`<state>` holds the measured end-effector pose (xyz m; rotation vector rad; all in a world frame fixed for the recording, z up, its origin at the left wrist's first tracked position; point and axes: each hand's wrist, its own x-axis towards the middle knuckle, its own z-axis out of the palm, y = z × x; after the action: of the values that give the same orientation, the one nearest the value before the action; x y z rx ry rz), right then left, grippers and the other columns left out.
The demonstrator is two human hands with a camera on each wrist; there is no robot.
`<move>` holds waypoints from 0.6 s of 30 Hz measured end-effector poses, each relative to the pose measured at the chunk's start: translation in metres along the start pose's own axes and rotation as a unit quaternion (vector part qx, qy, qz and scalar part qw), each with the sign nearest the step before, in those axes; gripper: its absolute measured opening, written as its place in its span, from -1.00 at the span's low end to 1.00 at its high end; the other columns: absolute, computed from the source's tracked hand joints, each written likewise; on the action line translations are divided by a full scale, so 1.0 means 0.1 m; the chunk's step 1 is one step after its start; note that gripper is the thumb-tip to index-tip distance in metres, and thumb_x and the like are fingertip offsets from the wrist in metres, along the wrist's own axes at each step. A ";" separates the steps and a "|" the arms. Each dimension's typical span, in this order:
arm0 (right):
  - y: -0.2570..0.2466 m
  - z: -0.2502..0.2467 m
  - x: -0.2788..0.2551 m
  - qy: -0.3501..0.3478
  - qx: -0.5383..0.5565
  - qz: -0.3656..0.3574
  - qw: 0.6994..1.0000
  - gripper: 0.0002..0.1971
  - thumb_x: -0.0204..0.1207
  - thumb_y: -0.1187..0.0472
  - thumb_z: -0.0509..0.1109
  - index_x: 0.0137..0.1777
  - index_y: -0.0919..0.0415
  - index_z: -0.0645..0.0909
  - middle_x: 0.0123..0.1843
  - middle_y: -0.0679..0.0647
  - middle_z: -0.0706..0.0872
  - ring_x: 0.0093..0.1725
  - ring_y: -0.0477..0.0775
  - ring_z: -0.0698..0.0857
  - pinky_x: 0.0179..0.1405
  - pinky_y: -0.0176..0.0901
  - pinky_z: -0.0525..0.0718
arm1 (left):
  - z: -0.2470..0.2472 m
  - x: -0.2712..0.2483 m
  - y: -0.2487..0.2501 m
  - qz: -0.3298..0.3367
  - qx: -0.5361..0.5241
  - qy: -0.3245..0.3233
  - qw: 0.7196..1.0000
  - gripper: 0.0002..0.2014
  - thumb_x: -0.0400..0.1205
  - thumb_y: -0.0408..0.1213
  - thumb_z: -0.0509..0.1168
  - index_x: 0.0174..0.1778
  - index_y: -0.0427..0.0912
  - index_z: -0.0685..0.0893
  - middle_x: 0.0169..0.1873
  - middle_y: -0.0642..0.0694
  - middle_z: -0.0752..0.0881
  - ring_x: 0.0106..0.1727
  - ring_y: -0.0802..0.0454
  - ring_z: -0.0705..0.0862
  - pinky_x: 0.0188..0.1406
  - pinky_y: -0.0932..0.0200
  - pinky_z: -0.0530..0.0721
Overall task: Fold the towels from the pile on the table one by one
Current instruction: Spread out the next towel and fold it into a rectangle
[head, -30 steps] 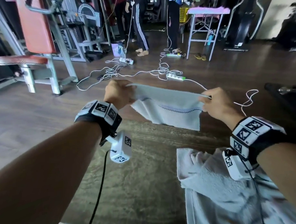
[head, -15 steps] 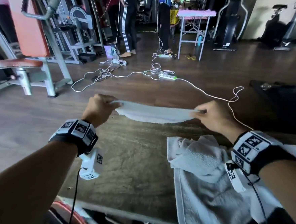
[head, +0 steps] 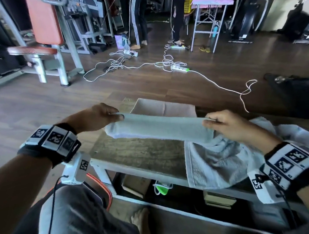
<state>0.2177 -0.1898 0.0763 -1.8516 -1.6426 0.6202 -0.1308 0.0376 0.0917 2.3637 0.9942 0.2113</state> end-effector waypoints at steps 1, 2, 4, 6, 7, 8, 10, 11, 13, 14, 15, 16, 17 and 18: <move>-0.04 -0.01 -0.03 -0.029 0.005 0.012 1.000 -0.19 0.36 -0.53 0.33 -0.11 0.36 0.64 -0.25 0.24 0.67 -0.27 0.21 0.66 -0.24 0.12 0.57 | -0.04 -0.13 0.04 -0.005 -0.018 -0.034 0.999 -0.70 0.68 -0.05 0.32 -0.35 -0.05 0.71 -0.51 0.17 0.60 -0.44 0.25 0.52 -0.36 0.39 0.49; -0.09 -0.03 -0.07 -0.059 0.015 0.027 0.998 -0.22 0.41 -0.44 0.39 -0.03 0.43 0.65 -0.10 0.39 0.72 -0.17 0.32 0.73 -0.21 0.12 0.62 | -0.08 -0.25 0.09 -0.012 -0.047 -0.072 0.996 -0.73 0.69 -0.05 0.32 -0.30 -0.03 0.75 -0.43 0.16 0.70 -0.37 0.24 0.63 -0.26 0.35 0.58; -0.23 -0.06 -0.15 -0.118 0.067 0.068 0.988 -0.50 0.58 -0.04 0.42 0.07 0.52 0.66 0.03 0.40 0.72 -0.16 0.11 0.78 -0.32 -0.17 0.67 | -0.13 -0.46 0.17 -0.039 -0.103 -0.146 0.983 -0.77 0.69 -0.04 0.31 -0.11 -0.03 0.82 -0.17 0.02 0.84 -0.11 0.08 0.80 -0.01 0.16 0.74; -0.33 -0.08 -0.19 -0.180 0.097 0.108 0.973 -0.68 0.62 0.17 0.38 0.07 0.50 0.69 -0.16 0.13 0.71 -0.37 -0.17 0.69 -0.50 -0.34 0.59 | -0.15 -0.59 0.22 -0.066 -0.122 -0.184 0.973 -0.75 0.67 0.02 0.31 -0.02 -0.01 0.82 -0.04 -0.07 0.85 0.02 -0.08 0.82 0.10 -0.01 0.76; -0.35 -0.10 -0.19 -0.206 0.104 0.123 0.965 -0.72 0.62 0.18 0.37 0.08 0.44 0.71 -0.21 0.05 0.72 -0.44 -0.19 0.66 -0.55 -0.34 0.55 | -0.16 -0.62 0.23 -0.075 -0.120 -0.190 0.972 -0.74 0.66 0.06 0.31 -0.03 0.01 0.82 -0.06 -0.08 0.85 0.00 -0.10 0.82 0.08 -0.05 0.77; -0.36 -0.11 -0.19 -0.221 0.116 0.135 0.959 -0.74 0.63 0.16 0.37 0.09 0.37 0.73 -0.21 0.04 0.76 -0.48 -0.15 0.65 -0.58 -0.33 0.53 | -0.15 -0.63 0.23 -0.079 -0.106 -0.190 0.973 -0.74 0.66 0.08 0.31 -0.06 0.02 0.82 -0.10 -0.07 0.84 -0.05 -0.09 0.81 0.05 -0.04 0.77; -0.36 -0.12 -0.12 -0.196 0.136 0.143 0.961 -0.79 0.64 0.18 0.35 0.08 0.31 0.74 -0.20 0.10 0.82 -0.52 -0.13 0.68 -0.63 -0.35 0.53 | -0.14 -0.56 0.20 -0.086 -0.095 -0.169 0.977 -0.71 0.65 0.10 0.31 -0.04 0.00 0.81 -0.14 -0.07 0.84 -0.12 -0.04 0.80 0.00 0.00 0.77; -0.33 -0.12 -0.05 -0.157 0.130 0.135 0.970 -0.80 0.67 0.20 0.34 0.05 0.30 0.74 -0.22 0.09 0.81 -0.51 -0.16 0.68 -0.63 -0.38 0.53 | -0.12 -0.49 0.18 -0.094 -0.101 -0.143 0.980 -0.70 0.64 0.08 0.33 -0.04 -0.06 0.81 -0.18 -0.10 0.83 -0.17 -0.03 0.79 -0.04 0.02 0.77; -0.23 -0.09 0.15 -0.062 0.102 0.105 0.987 -0.80 0.70 0.20 0.32 -0.05 0.25 0.74 -0.21 0.10 0.79 -0.38 -0.19 0.69 -0.43 -0.38 0.56 | -0.06 -0.30 0.11 -0.100 -0.111 -0.065 0.987 -0.68 0.65 -0.01 0.36 -0.09 -0.24 0.78 -0.34 -0.14 0.73 -0.31 0.01 0.69 -0.20 0.11 0.73; -0.16 -0.08 0.27 -0.021 0.093 0.094 0.991 -0.79 0.70 0.18 0.33 -0.08 0.23 0.74 -0.18 0.16 0.78 -0.27 -0.12 0.68 -0.30 -0.28 0.57 | -0.01 -0.17 0.07 -0.097 -0.114 -0.019 0.989 -0.66 0.66 -0.07 0.37 -0.14 -0.34 0.73 -0.40 -0.15 0.65 -0.36 0.04 0.62 -0.27 0.14 0.66; -0.08 -0.06 0.40 0.010 0.093 0.089 0.992 -0.78 0.70 0.15 0.34 -0.10 0.22 0.73 -0.18 0.24 0.76 -0.21 -0.02 0.66 -0.20 -0.14 0.59 | 0.03 -0.04 0.04 -0.091 -0.113 0.026 0.989 -0.65 0.66 -0.12 0.38 -0.21 -0.40 0.67 -0.44 -0.14 0.56 -0.40 0.07 0.54 -0.32 0.18 0.58; -0.01 -0.05 0.54 0.035 0.096 0.091 0.991 -0.78 0.69 0.14 0.35 -0.11 0.23 0.72 -0.19 0.33 0.73 -0.19 0.06 0.63 -0.15 -0.01 0.60 | 0.06 0.09 0.00 -0.086 -0.107 0.063 0.989 -0.64 0.66 -0.17 0.38 -0.31 -0.40 0.61 -0.47 -0.12 0.49 -0.44 0.10 0.46 -0.35 0.22 0.50; 0.06 -0.04 0.69 0.055 0.094 0.090 0.990 -0.78 0.68 0.14 0.36 -0.12 0.25 0.70 -0.22 0.37 0.69 -0.21 0.10 0.61 -0.14 0.07 0.62 | 0.10 0.24 -0.03 -0.080 -0.102 0.096 0.987 -0.61 0.65 -0.20 0.40 -0.42 -0.35 0.55 -0.50 -0.09 0.43 -0.48 0.15 0.38 -0.41 0.25 0.43; 0.12 -0.04 0.86 0.072 0.086 0.089 0.990 -0.78 0.68 0.17 0.36 -0.14 0.28 0.69 -0.26 0.36 0.66 -0.24 0.11 0.60 -0.14 0.11 0.61 | 0.13 0.40 -0.08 -0.078 -0.103 0.121 0.984 -0.59 0.61 -0.19 0.44 -0.50 -0.25 0.51 -0.53 -0.05 0.39 -0.51 0.18 0.34 -0.47 0.26 0.39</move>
<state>0.2400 -0.1060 0.0740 -1.8821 -1.2989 0.6647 -0.1025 0.0648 0.0737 2.0961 1.2023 0.5260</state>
